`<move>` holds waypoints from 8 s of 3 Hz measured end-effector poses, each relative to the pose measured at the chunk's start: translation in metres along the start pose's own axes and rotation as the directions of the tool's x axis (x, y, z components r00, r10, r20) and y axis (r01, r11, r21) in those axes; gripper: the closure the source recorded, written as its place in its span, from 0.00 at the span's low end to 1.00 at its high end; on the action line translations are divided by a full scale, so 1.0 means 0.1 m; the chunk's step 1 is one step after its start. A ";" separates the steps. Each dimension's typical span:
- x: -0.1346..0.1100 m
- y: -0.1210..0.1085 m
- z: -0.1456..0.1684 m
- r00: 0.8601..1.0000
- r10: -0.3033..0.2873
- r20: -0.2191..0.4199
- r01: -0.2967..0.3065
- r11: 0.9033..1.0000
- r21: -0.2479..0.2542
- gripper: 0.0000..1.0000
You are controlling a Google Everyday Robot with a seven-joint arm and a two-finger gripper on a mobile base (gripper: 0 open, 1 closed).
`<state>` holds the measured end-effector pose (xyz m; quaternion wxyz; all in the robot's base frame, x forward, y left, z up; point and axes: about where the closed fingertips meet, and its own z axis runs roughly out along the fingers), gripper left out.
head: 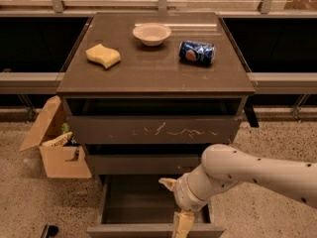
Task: Close bottom drawer
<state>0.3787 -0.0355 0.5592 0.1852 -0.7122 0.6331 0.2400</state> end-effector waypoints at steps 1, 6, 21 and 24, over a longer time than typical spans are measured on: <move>0.34 0.07 0.55 0.999 -0.002 0.044 0.004 0.999 -0.051 0.00; 1.86 0.10 2.15 0.988 0.024 0.151 -0.010 0.996 -0.093 0.49; 3.50 -1.18 2.25 0.975 0.113 0.194 -0.152 0.967 0.204 0.00; 3.43 -0.76 1.96 0.956 0.073 0.285 -0.119 0.982 0.145 0.00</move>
Offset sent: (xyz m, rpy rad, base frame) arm -0.0306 -0.0016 -0.2127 0.1234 0.1595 0.0285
